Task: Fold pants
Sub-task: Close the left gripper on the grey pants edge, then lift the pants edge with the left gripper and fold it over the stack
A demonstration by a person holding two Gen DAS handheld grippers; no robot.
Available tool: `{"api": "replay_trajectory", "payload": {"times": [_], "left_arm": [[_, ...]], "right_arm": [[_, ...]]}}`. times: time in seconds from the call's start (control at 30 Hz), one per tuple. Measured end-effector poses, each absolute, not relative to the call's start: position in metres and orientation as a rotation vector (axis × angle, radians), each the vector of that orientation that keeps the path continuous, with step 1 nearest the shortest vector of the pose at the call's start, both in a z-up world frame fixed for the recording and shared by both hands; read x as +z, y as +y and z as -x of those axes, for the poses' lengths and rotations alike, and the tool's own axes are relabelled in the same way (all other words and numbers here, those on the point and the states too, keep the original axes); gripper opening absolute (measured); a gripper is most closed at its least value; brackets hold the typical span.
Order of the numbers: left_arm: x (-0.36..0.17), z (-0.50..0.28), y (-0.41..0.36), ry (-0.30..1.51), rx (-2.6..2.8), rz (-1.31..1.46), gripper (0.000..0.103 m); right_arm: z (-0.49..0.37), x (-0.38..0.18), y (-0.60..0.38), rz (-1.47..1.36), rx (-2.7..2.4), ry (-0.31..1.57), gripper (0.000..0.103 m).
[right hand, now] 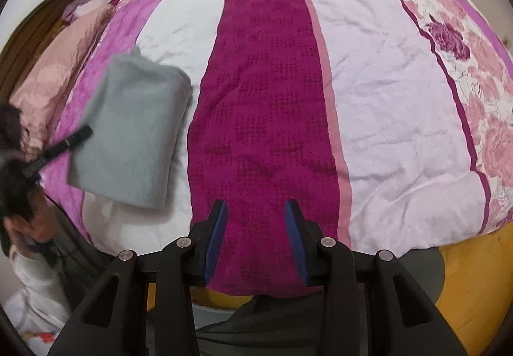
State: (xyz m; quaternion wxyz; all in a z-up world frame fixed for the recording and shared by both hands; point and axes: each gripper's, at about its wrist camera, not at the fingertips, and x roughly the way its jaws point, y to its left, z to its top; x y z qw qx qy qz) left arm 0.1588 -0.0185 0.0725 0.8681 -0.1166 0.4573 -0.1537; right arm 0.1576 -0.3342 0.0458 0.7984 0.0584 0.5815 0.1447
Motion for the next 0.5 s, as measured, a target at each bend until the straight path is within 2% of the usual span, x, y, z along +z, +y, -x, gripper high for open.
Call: {"api": "replay_trajectory", "payload": {"times": [0.1, 0.2, 0.3, 0.37, 0.5], "left_arm": [[0.089, -0.163, -0.037, 0.940, -0.358, 0.216, 0.009], [0.098, -0.167, -0.054, 0.930, -0.373, 0.194, 0.009], [0.101, -0.169, -0.062, 0.926, -0.383, 0.184, 0.009], [0.100, -0.168, -0.063, 0.927, -0.391, 0.174, 0.009], [0.099, -0.167, -0.062, 0.935, -0.396, 0.130, 0.009]], "right_arm": [[-0.143, 0.050, -0.328, -0.122, 0.338, 1.207, 0.030], [-0.129, 0.058, -0.324, -0.243, 0.327, 1.143, 0.032], [-0.104, 0.065, -0.317, -0.498, 0.231, 0.978, 0.047], [-0.080, 0.060, -0.298, -0.636, 0.145, 0.832, 0.073], [-0.058, 0.027, -0.237, -0.588, 0.117, 0.757, 0.074]]}}
